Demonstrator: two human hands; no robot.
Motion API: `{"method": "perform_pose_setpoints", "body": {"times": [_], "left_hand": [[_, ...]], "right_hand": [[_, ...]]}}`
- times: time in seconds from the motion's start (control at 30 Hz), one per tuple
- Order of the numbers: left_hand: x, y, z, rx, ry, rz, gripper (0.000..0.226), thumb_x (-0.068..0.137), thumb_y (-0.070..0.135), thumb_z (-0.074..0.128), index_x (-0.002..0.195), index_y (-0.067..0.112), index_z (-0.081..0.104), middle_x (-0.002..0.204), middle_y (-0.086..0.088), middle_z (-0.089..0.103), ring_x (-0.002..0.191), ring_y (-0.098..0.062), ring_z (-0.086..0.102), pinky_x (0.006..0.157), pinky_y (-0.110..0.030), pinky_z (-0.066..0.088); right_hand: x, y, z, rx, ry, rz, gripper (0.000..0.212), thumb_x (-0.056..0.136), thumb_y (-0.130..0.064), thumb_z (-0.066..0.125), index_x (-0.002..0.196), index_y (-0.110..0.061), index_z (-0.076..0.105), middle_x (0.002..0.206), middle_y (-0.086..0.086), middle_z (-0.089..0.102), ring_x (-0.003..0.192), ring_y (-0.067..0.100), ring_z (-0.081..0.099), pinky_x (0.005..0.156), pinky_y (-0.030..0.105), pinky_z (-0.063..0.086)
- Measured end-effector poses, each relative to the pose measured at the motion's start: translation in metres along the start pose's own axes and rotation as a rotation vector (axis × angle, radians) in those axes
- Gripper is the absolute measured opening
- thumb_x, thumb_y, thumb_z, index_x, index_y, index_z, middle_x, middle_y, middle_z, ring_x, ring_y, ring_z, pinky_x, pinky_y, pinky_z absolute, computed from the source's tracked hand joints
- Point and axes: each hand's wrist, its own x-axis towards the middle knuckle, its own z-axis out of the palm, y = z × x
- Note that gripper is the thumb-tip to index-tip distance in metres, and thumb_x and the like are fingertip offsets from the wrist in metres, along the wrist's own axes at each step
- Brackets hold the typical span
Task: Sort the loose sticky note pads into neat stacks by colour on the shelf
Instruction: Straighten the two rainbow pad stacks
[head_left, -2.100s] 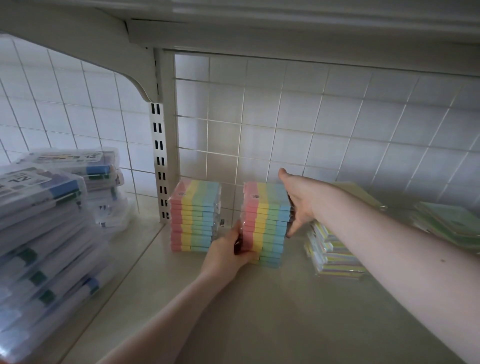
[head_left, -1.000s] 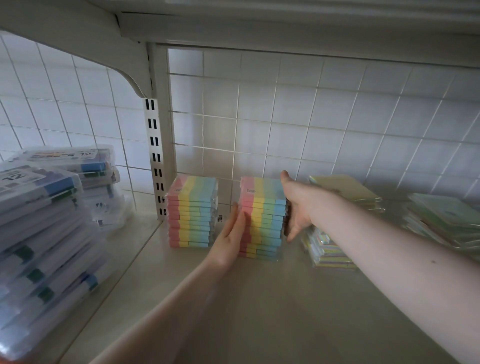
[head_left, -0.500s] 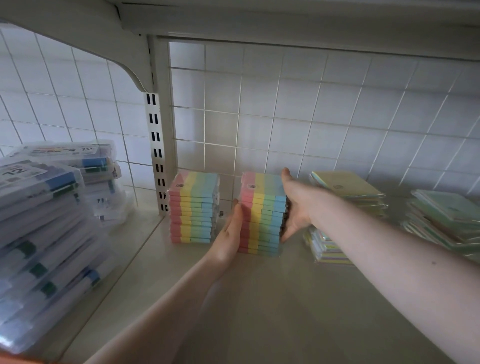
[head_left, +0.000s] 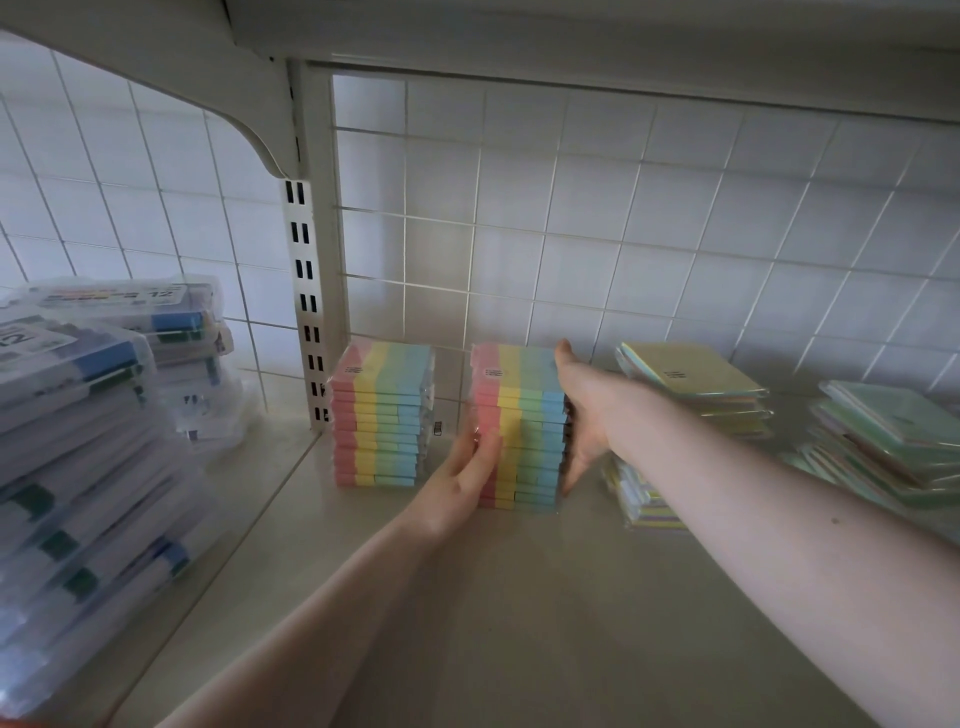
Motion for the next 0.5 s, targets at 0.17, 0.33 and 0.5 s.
{"method": "perform_pose_setpoints", "body": {"times": [0.17,0.33,0.5], "left_hand": [[0.005,-0.014,-0.006,0.188,-0.026,0.067,0.085,0.084,0.012,0.069,0.149,0.026,0.016,0.12,0.024,0.055,0.107,0.017,0.052,0.083,-0.002,0.042],[0.006,-0.019,-0.007,0.27,0.059,0.06,0.098,0.082,0.014,0.07,0.152,0.031,0.004,0.143,0.012,0.043,0.132,-0.006,0.039,0.102,-0.017,0.033],[0.008,-0.02,-0.008,0.312,0.068,0.084,0.091,0.086,0.009,0.064,0.152,0.031,0.005,0.14,0.016,0.042,0.13,-0.001,0.037,0.1,-0.011,0.028]], "right_hand": [[0.0,-0.006,0.0,-0.033,0.058,-0.021,0.092,0.081,-0.08,0.015,0.124,-0.009,0.054,0.12,0.02,0.06,0.118,0.042,0.05,0.1,0.071,0.023],[0.002,-0.006,-0.001,-0.028,0.053,-0.038,0.088,0.084,-0.077,0.018,0.123,-0.009,0.056,0.12,0.02,0.06,0.118,0.041,0.05,0.101,0.069,0.022],[0.009,-0.005,-0.001,0.007,0.079,-0.054,0.083,0.083,-0.077,0.025,0.126,-0.012,0.052,0.112,0.02,0.063,0.107,0.042,0.057,0.085,0.075,0.032]]}}
